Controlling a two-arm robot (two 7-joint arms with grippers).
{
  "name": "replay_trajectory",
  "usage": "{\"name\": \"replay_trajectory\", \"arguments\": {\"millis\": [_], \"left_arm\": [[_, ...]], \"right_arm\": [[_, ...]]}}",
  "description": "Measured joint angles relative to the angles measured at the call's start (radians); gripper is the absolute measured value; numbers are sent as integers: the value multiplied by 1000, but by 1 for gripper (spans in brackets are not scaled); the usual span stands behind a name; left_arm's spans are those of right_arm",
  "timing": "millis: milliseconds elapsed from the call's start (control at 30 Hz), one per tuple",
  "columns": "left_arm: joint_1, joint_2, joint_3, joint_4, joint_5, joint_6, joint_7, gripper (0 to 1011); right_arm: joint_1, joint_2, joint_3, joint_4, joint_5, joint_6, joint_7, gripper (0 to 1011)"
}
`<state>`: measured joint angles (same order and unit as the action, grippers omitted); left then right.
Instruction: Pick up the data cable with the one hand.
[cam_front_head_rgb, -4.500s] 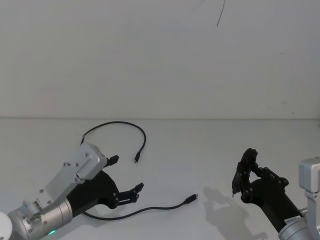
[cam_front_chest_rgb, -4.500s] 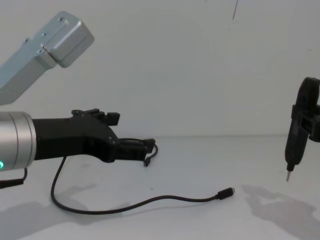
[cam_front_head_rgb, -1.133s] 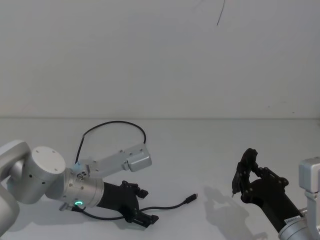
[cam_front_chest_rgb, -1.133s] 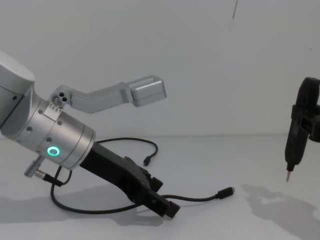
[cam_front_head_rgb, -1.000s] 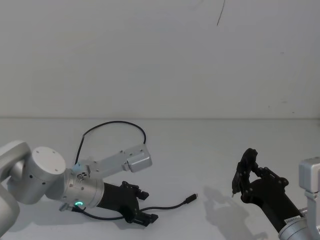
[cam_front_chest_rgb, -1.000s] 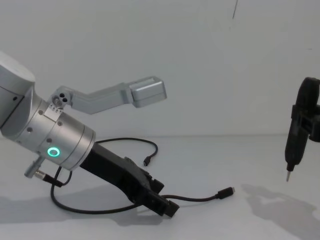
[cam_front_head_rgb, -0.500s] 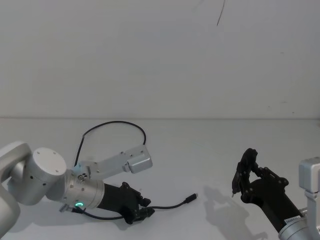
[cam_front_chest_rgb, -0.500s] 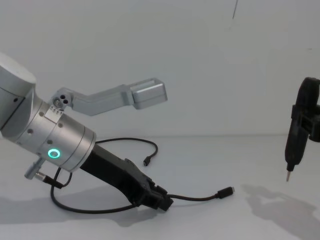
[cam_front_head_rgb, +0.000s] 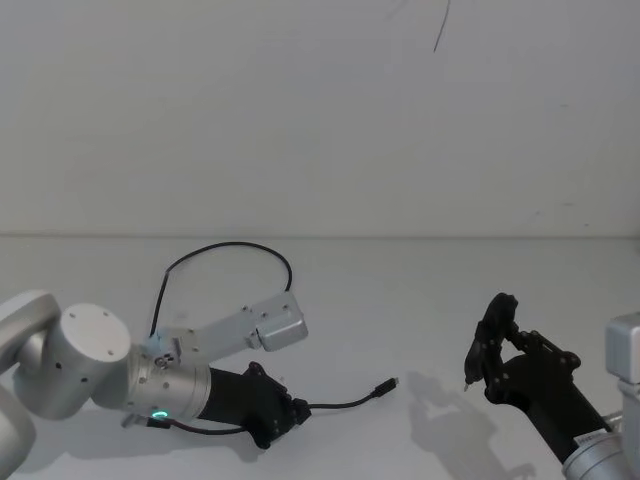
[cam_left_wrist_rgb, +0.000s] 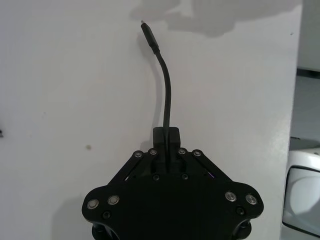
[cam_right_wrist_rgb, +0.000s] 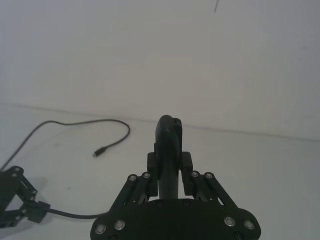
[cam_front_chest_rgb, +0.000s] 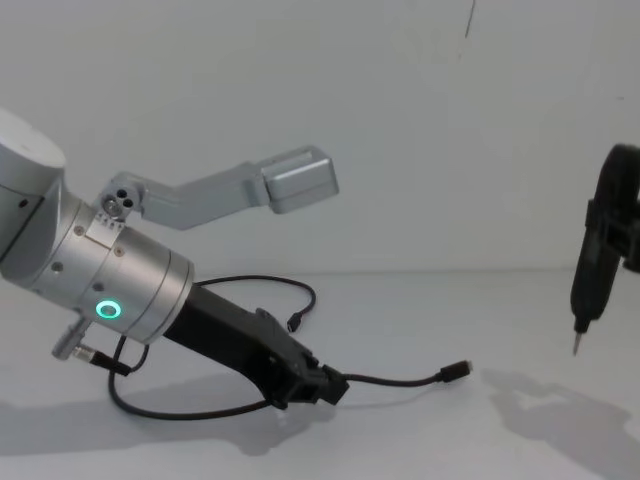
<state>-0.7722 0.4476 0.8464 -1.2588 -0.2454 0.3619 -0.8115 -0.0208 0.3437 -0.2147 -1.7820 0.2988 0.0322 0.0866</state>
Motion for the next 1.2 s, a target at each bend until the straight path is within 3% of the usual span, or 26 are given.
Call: {"name": "replay_trajectory", "arguments": {"millis": [333, 600, 933, 1200], "left_arm": [[47, 32, -32, -84, 3, -105, 33, 49], [80, 59, -60, -151, 3, -186, 48, 49], [98, 76, -76, -190, 1, -229, 55, 49], [105, 82, -82, -205, 0, -247, 58, 49]], "right_arm": [[-9, 12, 40, -41, 76, -20, 68, 269], [-11, 11, 84, -69, 191, -22, 138, 269], [-6, 6, 108, -74, 281, -11, 178, 269], [3, 3, 116, -57, 318, -9, 191, 269]]}}
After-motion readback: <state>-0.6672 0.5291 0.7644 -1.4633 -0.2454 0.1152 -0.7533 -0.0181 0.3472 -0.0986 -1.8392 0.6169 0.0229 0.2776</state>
